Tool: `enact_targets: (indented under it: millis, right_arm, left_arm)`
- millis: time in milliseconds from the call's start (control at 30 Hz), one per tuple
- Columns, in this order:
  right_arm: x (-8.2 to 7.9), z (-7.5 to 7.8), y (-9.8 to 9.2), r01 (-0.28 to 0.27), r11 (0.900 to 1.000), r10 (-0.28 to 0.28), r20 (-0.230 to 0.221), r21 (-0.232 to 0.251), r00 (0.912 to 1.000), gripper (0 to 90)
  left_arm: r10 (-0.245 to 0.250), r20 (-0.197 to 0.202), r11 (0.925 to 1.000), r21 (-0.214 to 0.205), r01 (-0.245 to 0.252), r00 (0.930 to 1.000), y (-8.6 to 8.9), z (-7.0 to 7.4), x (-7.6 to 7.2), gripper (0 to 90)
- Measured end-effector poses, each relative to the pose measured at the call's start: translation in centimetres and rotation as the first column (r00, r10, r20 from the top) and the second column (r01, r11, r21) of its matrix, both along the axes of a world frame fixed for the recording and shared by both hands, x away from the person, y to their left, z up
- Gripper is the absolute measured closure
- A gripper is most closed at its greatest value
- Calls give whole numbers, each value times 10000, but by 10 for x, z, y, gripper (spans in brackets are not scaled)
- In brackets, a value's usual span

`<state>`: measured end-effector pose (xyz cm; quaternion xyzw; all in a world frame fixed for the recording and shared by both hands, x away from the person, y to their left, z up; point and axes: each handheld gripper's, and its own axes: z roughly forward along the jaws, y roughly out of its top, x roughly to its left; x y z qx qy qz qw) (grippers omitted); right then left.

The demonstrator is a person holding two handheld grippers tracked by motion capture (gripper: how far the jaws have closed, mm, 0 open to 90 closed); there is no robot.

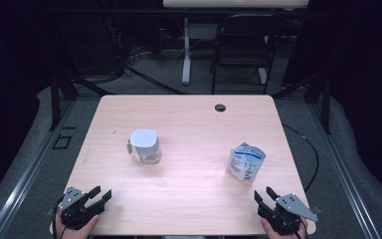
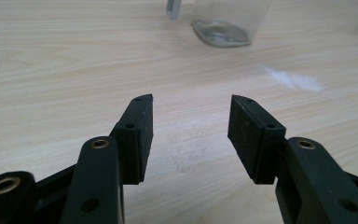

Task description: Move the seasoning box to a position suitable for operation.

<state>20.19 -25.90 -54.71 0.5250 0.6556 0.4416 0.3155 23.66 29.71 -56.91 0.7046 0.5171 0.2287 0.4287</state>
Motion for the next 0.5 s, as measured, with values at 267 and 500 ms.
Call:
enact_targets:
  millis: [267,500]
  right_arm:
    - [17,8,-12,71,9999,-68,-197,155,9998,490]
    - [27,13,-10,-373,9988,377,150,-308,9992,516]
  left_arm:
    - [-151,65,9999,22,150,9999,-6,7,14,522]
    - [-94,-134,9993,-367,89,9999,-6,8,28,494]
